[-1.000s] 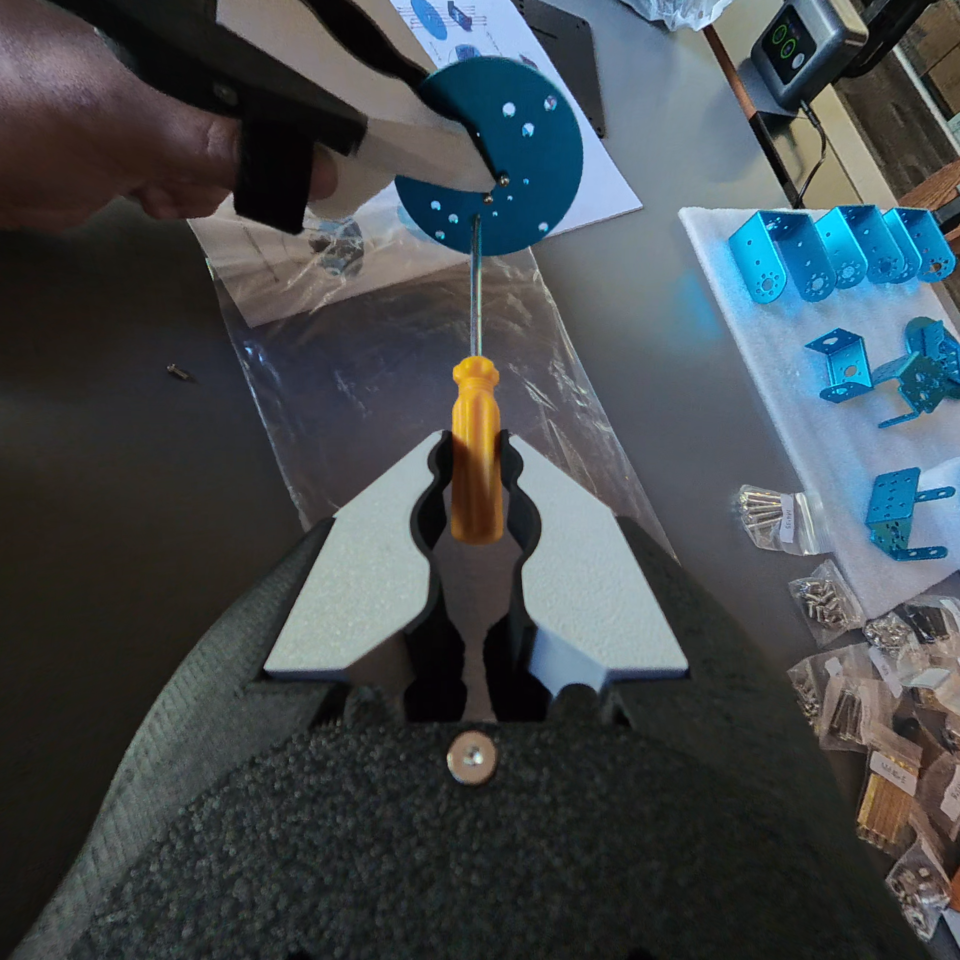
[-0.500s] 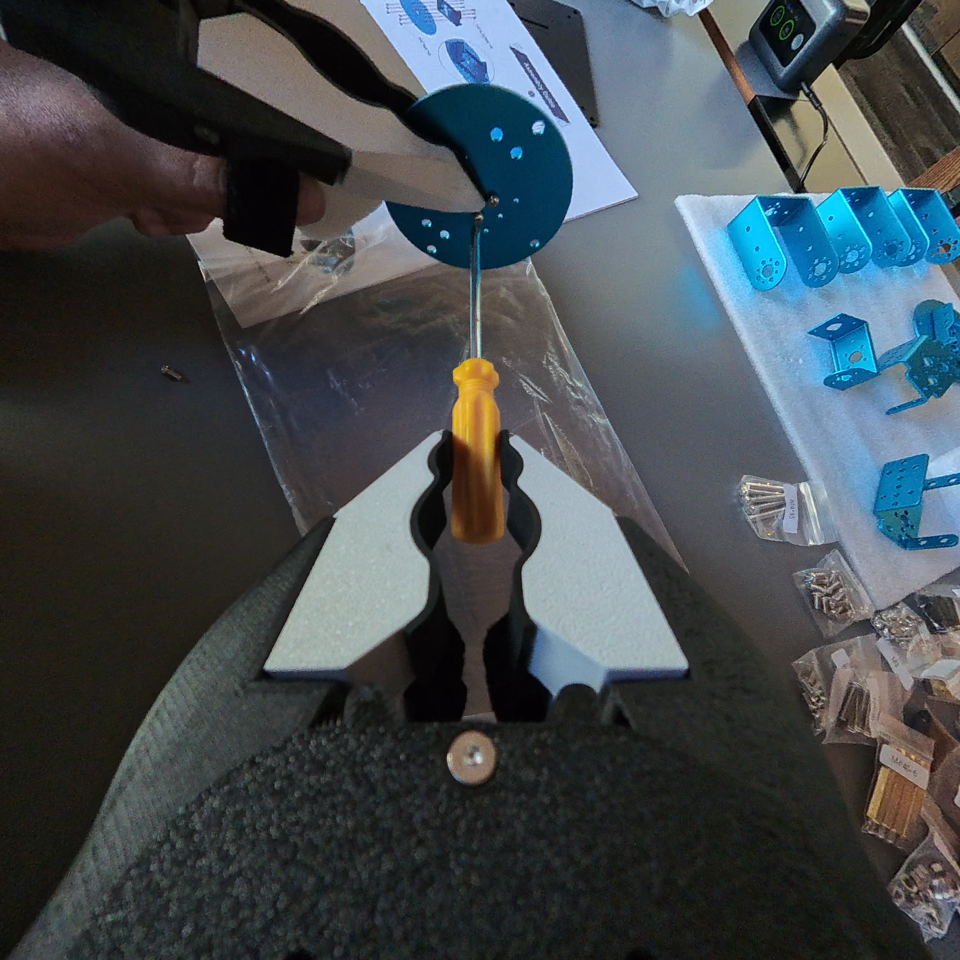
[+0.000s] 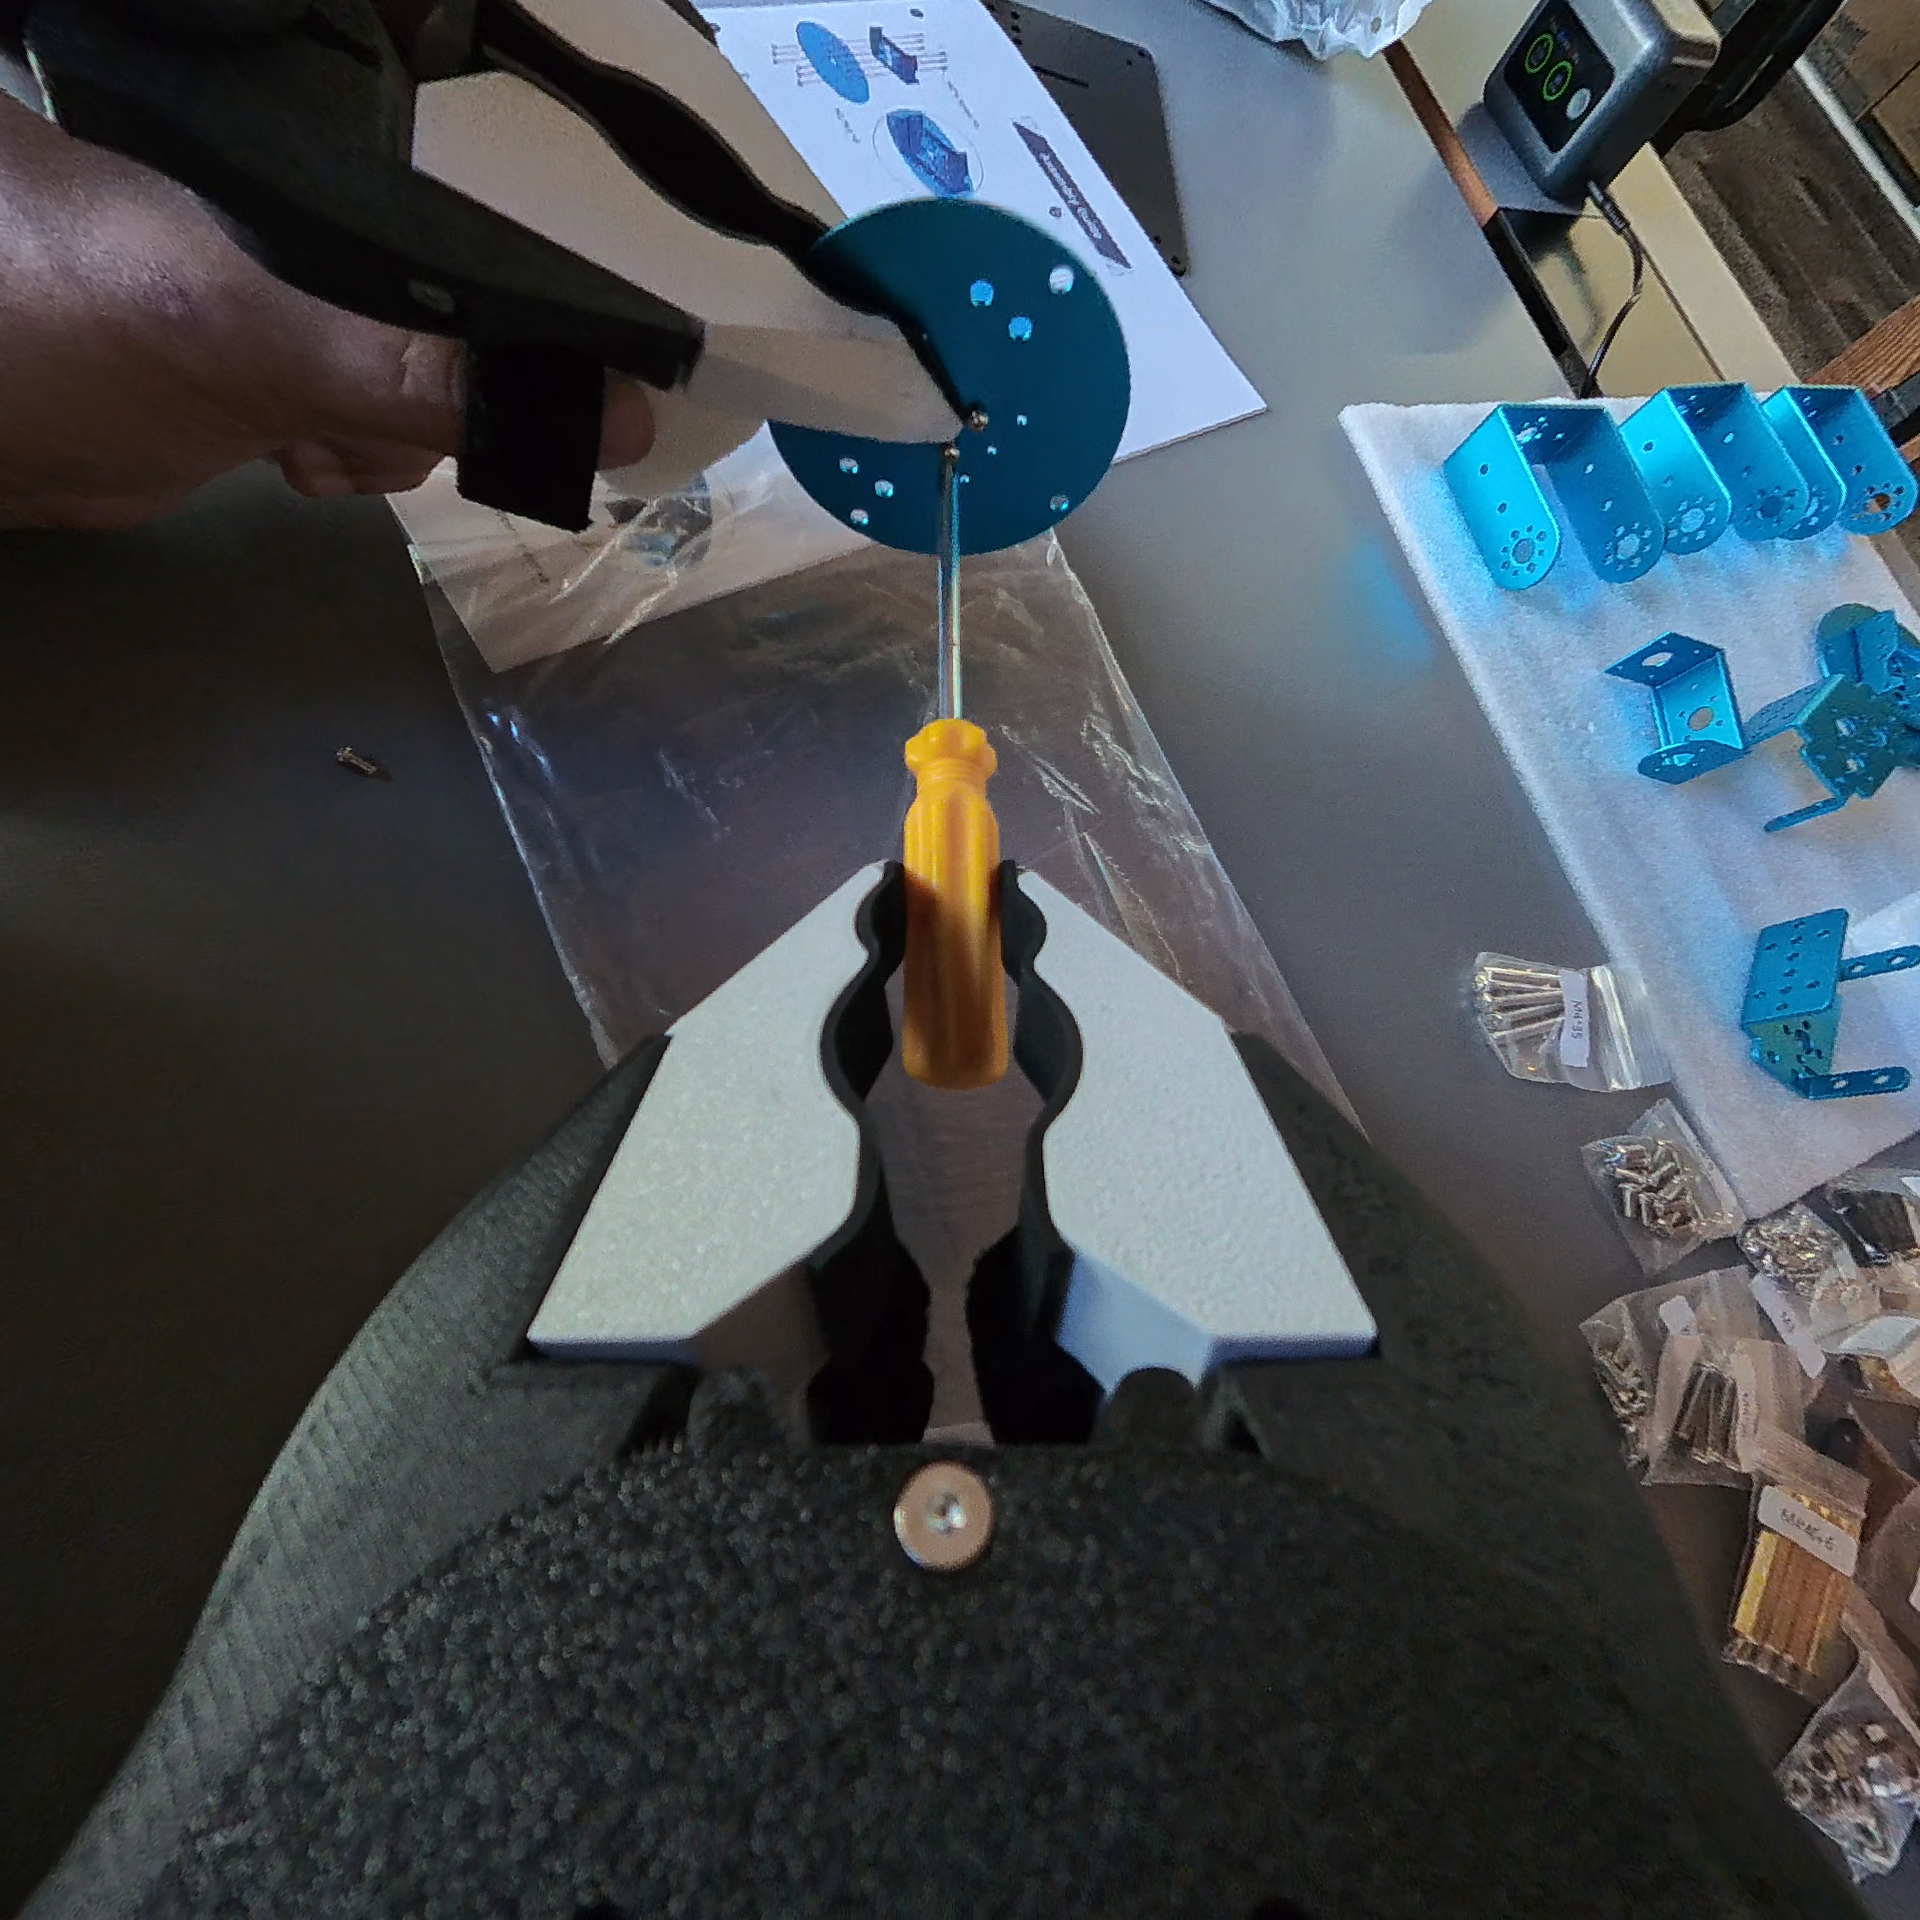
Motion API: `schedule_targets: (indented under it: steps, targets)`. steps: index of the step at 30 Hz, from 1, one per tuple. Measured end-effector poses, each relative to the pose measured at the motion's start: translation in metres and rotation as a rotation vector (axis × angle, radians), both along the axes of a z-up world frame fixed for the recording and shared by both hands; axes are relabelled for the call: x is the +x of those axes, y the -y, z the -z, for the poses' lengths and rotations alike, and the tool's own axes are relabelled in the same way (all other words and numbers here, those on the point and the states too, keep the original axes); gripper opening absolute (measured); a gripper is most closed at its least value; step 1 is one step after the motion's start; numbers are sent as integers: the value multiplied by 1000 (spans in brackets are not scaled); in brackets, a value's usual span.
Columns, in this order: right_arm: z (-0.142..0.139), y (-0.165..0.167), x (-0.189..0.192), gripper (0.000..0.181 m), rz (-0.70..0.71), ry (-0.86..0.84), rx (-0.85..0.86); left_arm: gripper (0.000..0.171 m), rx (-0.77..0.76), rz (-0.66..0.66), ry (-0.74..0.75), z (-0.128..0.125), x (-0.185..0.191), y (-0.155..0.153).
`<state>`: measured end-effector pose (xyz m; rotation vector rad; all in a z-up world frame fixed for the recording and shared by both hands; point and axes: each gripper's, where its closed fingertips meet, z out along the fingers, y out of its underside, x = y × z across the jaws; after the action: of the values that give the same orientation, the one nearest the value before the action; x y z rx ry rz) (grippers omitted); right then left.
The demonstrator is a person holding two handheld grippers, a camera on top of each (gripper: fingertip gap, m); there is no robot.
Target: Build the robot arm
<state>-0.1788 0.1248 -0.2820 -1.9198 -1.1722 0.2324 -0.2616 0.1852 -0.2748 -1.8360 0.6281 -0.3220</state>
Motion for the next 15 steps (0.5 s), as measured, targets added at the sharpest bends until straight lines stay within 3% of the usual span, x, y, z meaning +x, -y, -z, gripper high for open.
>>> schedule_targets:
  steps: [15]
  targets:
    - [0, 0, -1, 17, -1, -30, -19, 5, 21, 8, 5, -4, 1, 1]
